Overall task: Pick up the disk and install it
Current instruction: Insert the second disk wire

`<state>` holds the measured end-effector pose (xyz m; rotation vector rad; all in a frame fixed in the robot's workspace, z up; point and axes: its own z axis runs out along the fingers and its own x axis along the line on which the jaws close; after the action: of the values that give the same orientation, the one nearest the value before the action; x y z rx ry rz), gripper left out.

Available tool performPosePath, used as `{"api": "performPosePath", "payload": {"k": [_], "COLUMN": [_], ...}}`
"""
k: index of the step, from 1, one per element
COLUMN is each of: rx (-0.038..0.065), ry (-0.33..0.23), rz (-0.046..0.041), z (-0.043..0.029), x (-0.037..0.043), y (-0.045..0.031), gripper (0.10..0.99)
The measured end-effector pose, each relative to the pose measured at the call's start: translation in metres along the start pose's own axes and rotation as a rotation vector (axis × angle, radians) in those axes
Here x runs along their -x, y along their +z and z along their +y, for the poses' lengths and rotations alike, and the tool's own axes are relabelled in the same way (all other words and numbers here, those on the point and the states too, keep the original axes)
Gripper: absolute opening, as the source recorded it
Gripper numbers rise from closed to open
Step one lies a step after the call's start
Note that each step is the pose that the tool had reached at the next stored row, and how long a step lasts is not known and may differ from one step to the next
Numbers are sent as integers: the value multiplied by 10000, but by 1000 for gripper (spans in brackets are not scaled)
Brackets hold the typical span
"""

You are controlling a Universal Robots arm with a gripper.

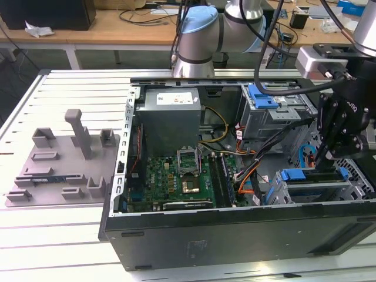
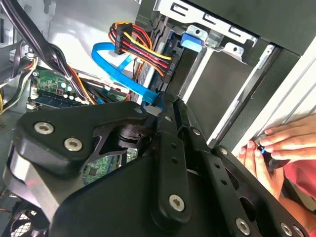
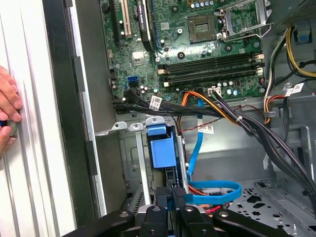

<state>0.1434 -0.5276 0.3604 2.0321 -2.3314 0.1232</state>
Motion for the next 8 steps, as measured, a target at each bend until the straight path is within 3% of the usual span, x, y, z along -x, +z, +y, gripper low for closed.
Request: {"api": "performPosePath", "payload": {"k": [1,8], "rx": [-14,-17], "ry": [2,6], "rz": [-79,-149], "z": [-2,-3], "x": [-11,-20], "y": [2,15], "gripper": [161,161]}}
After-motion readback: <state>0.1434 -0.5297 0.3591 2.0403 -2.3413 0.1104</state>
